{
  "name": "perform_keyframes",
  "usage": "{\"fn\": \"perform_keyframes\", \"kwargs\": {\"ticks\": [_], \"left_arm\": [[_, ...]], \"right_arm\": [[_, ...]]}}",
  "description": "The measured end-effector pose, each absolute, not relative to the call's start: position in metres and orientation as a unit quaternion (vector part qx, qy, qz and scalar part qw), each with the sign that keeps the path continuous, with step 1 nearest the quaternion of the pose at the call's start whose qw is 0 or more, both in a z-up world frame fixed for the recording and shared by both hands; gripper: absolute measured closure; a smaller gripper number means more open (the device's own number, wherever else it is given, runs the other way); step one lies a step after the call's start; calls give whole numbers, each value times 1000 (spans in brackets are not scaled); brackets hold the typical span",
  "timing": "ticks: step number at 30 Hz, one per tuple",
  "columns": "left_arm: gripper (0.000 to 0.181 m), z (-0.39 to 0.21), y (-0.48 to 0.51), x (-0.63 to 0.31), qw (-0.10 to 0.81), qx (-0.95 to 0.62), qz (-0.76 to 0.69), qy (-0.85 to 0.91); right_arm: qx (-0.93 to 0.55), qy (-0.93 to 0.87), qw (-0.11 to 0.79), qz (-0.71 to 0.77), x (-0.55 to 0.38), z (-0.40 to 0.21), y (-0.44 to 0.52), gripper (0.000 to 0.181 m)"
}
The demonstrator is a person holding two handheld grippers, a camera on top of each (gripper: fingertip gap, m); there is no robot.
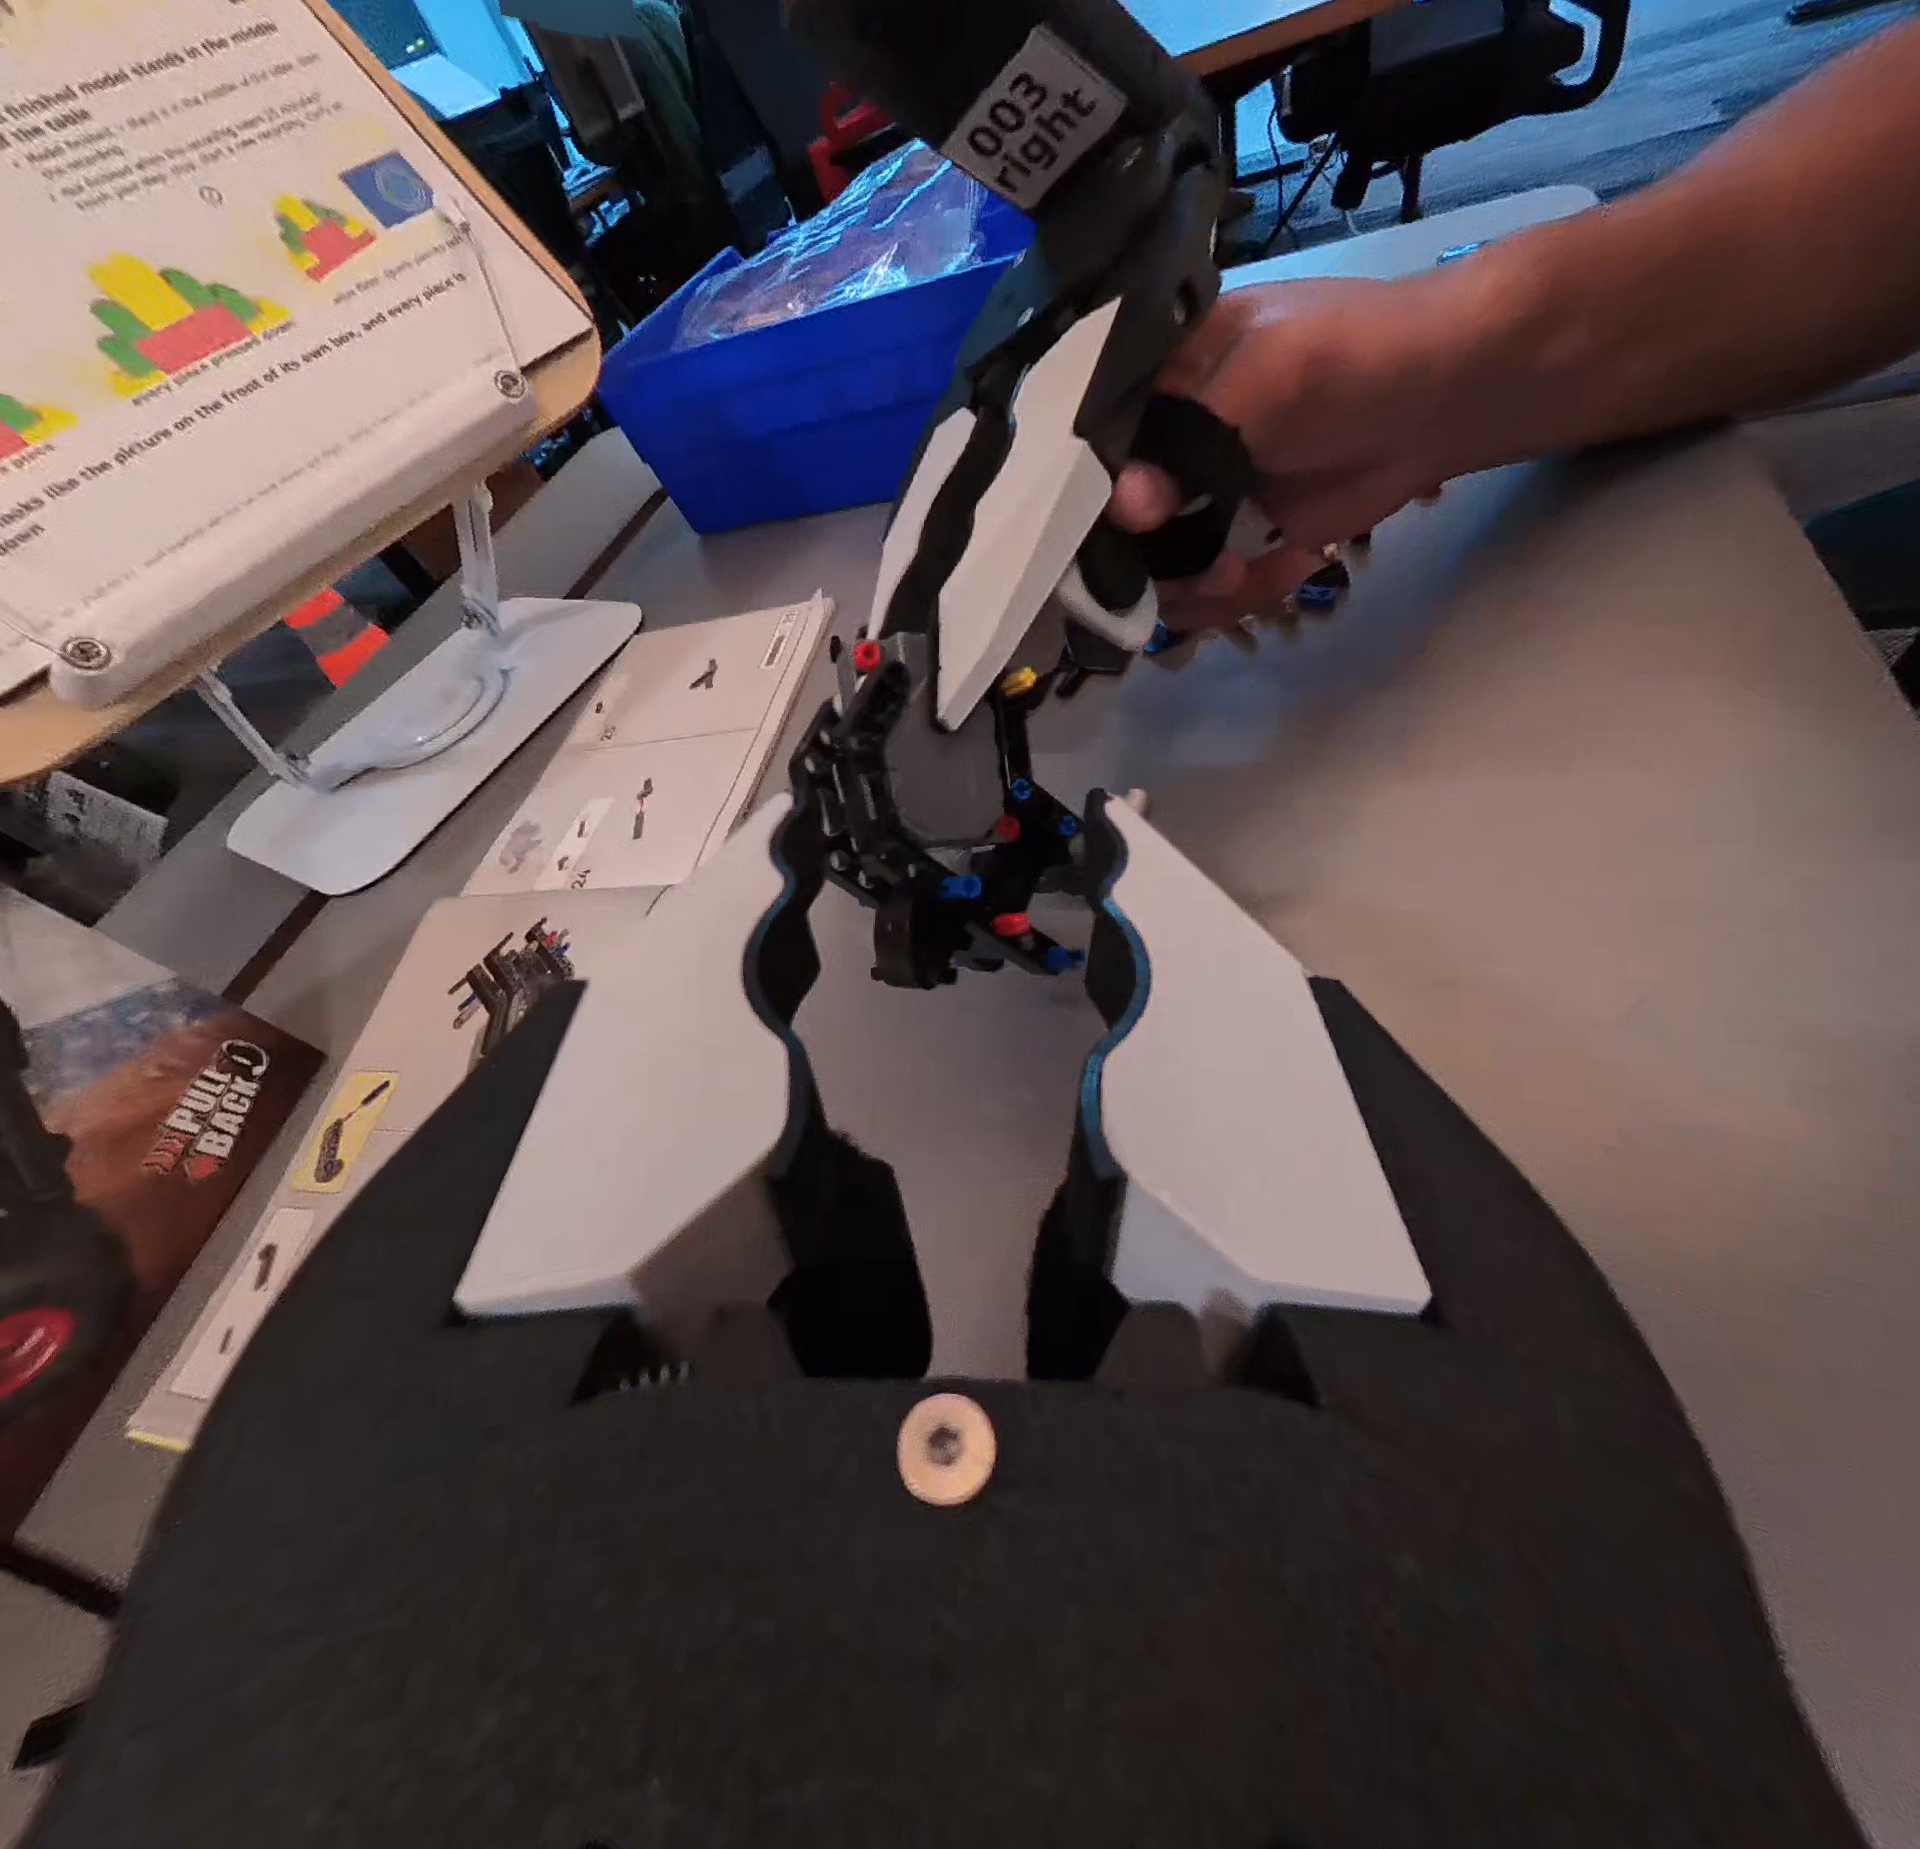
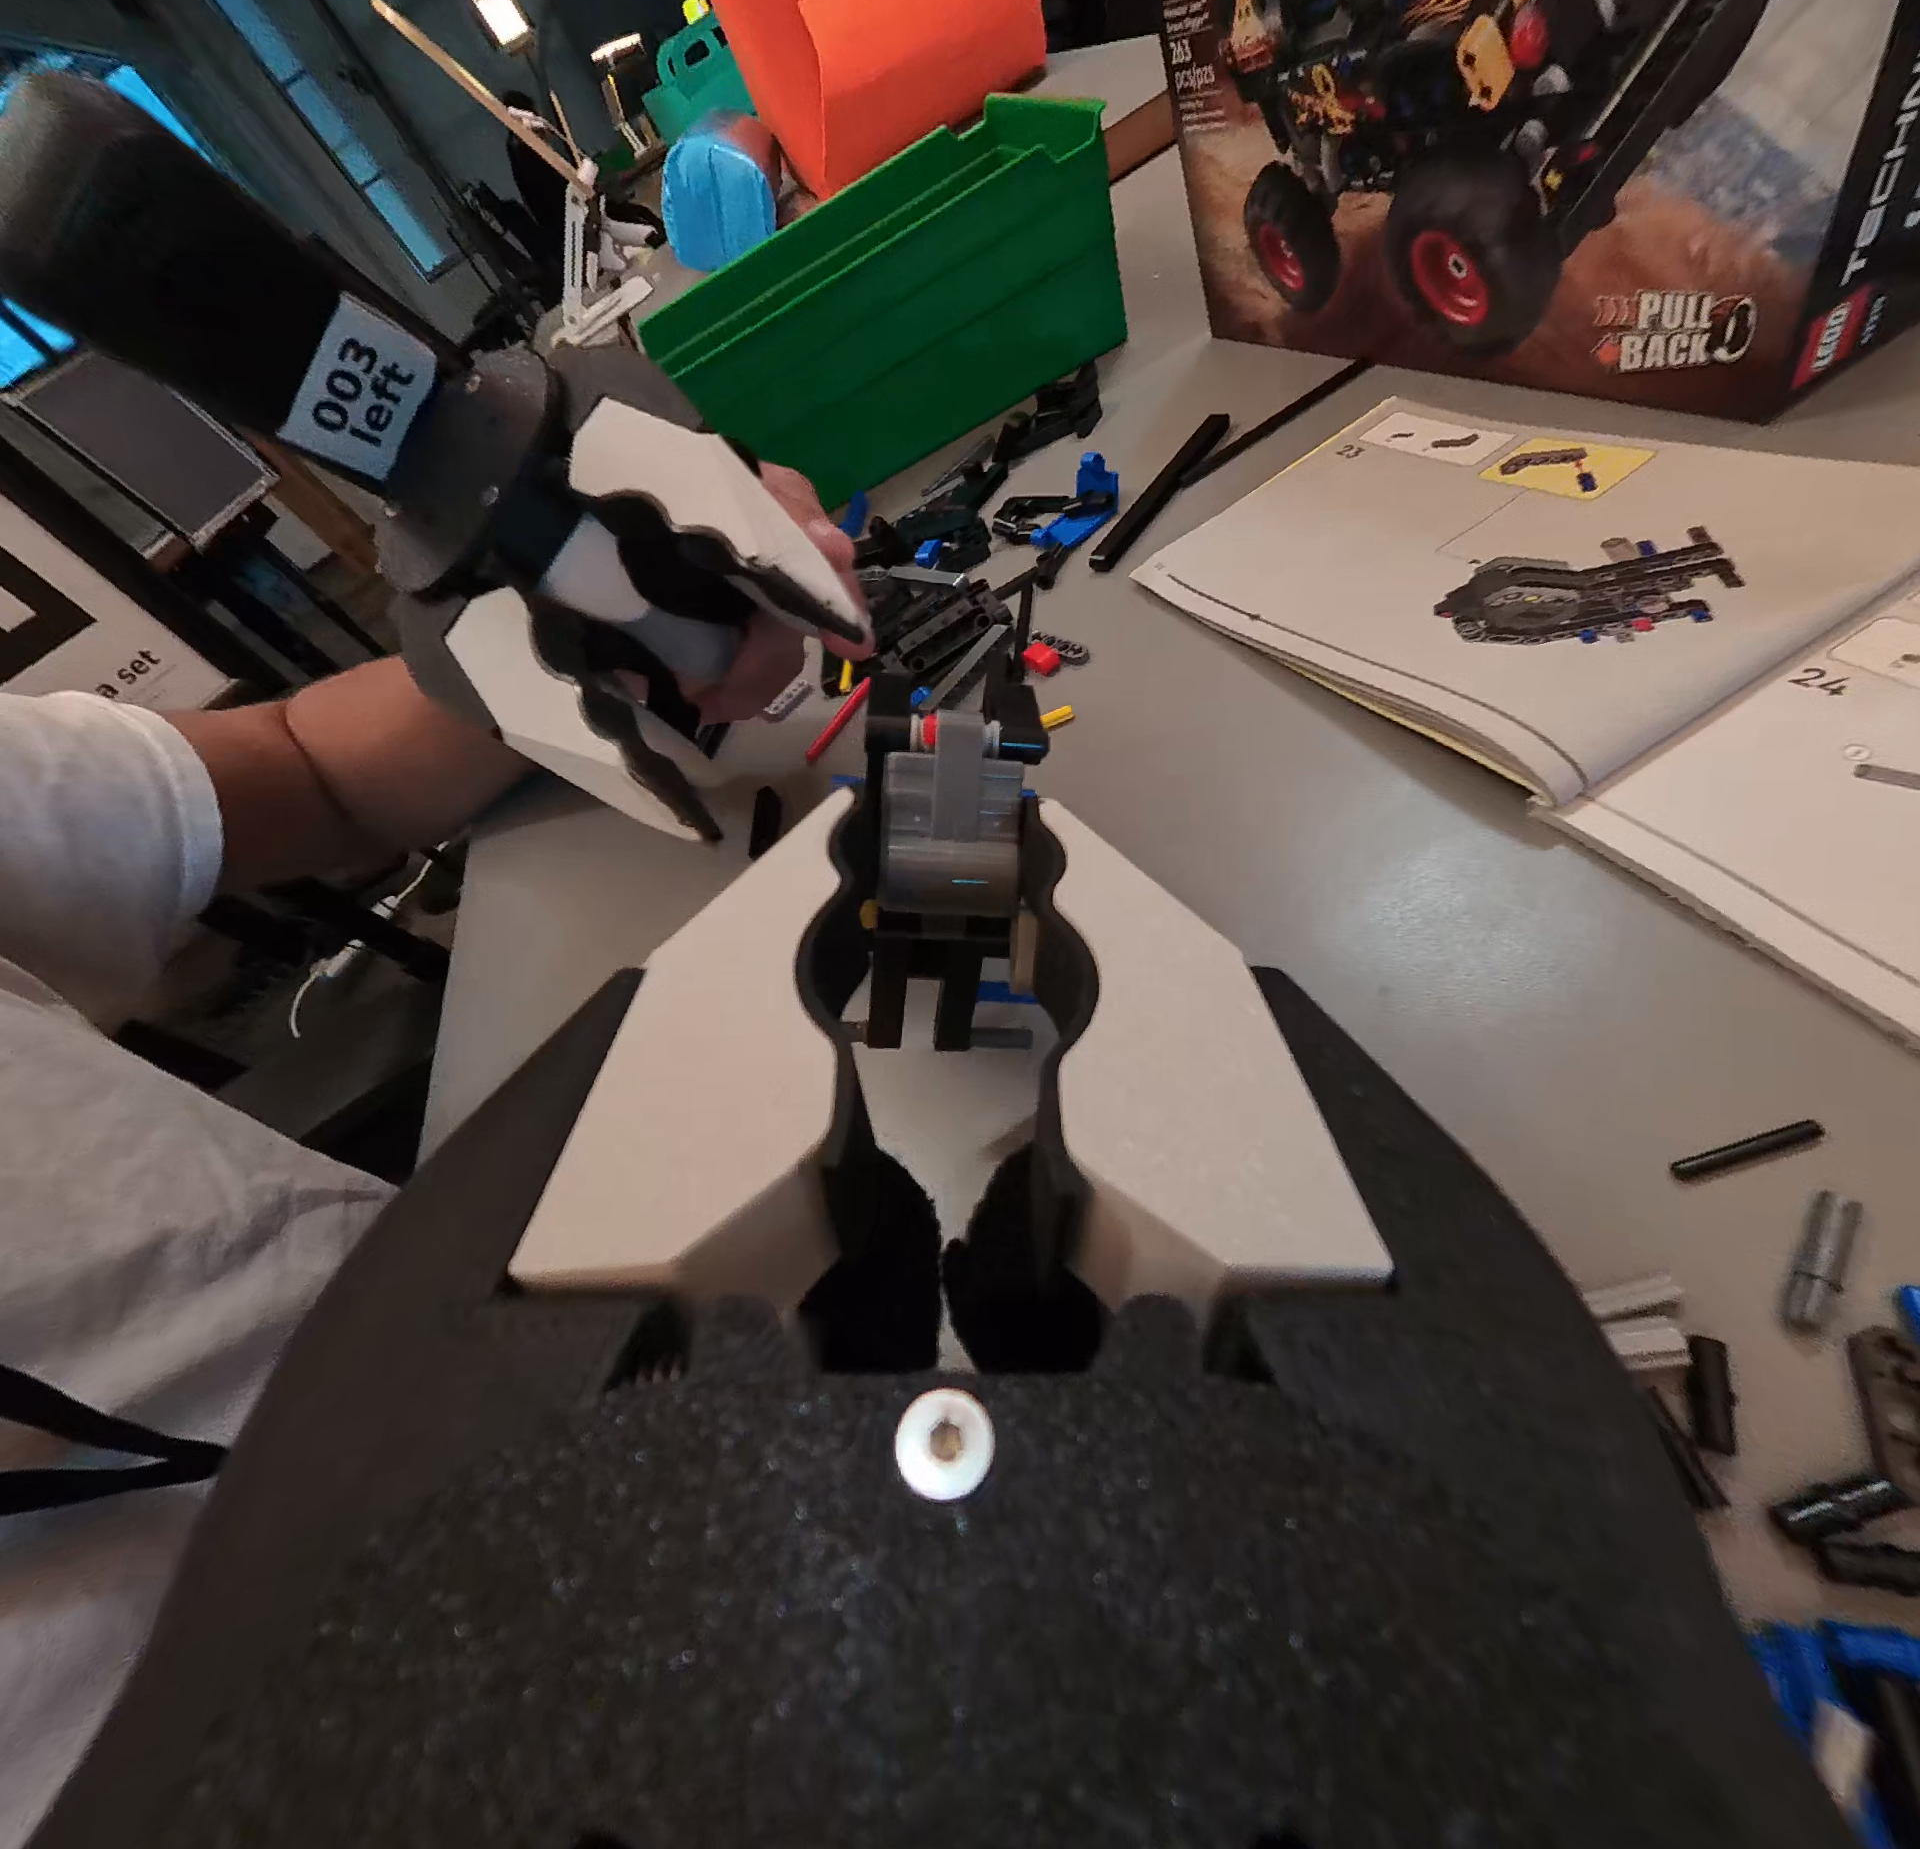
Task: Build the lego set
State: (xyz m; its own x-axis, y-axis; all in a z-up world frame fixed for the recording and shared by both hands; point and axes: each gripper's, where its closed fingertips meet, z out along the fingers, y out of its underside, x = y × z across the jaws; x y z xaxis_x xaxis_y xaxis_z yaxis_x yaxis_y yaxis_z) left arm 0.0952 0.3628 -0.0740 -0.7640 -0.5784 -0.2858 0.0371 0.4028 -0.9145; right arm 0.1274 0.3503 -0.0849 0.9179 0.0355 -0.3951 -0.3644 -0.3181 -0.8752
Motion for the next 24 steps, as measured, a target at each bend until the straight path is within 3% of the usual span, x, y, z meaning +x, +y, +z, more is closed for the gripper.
{"fn": "perform_keyframes", "kwargs": {"ticks": [6, 12, 19, 24], "left_arm": [[138, -67, 364, 102, 277, -217, -548, 759], [137, -83, 362, 102, 275, -208, -514, 785], [130, -95, 362, 106, 417, -122, -398, 808], [141, -102, 352, 101, 490, -37, -327, 807]], "right_arm": [[-806, 44, 583, 92, 123, -79, 350, 156], [-808, -146, 529, -213, 115, -80, 353, 155], [-757, -270, 450, -389, 99, -82, 351, 155], [-728, -335, 428, -417, 85, -90, 349, 156]]}}
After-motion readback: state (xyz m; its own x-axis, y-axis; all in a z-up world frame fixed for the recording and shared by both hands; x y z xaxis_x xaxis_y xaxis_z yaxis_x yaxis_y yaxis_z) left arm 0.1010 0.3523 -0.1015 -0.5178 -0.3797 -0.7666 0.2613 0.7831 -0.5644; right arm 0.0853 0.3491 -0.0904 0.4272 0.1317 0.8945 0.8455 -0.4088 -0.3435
